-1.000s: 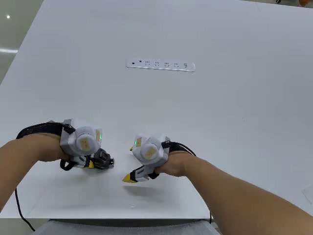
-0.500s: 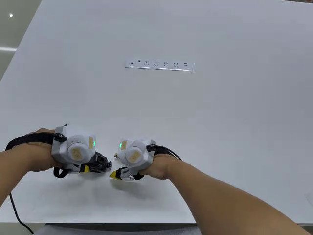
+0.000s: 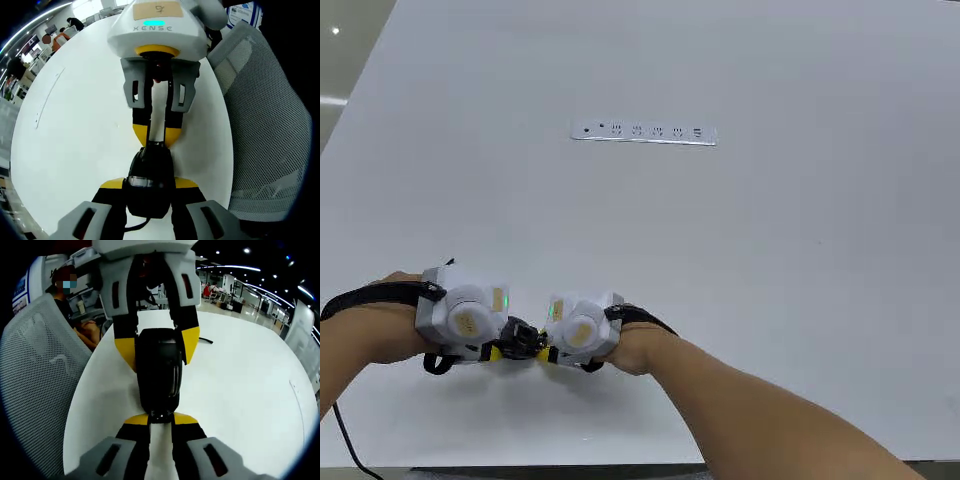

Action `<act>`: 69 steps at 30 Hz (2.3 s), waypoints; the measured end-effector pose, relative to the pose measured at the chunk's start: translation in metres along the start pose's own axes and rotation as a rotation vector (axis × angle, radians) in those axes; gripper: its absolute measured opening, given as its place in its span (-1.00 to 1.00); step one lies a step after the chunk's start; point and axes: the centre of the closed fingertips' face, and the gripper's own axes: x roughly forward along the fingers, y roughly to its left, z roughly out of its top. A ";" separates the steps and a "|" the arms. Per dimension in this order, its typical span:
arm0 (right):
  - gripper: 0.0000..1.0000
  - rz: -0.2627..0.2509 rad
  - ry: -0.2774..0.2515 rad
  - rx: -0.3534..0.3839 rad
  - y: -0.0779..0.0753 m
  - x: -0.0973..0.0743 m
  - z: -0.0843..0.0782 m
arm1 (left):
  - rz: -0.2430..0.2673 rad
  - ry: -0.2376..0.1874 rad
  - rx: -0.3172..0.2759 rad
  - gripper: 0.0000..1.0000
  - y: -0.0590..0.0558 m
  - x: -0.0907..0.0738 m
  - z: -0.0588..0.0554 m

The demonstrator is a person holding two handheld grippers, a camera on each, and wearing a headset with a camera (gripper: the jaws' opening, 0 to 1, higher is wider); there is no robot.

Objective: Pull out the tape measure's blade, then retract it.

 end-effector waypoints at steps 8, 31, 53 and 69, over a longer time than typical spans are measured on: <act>-0.77 -0.020 -0.020 0.025 0.003 -0.004 -0.004 | 0.004 -0.001 -0.002 -0.38 -0.001 -0.001 0.000; -0.60 -0.014 -0.007 0.039 0.002 0.000 -0.001 | 0.022 -0.051 -0.040 -0.38 0.002 0.001 0.002; -0.73 0.000 0.000 0.111 -0.002 -0.014 -0.016 | 0.017 -0.070 -0.037 -0.38 0.002 -0.001 0.001; -0.73 0.000 0.003 0.109 -0.002 -0.017 -0.019 | 0.006 -0.066 -0.040 -0.38 0.003 -0.002 0.002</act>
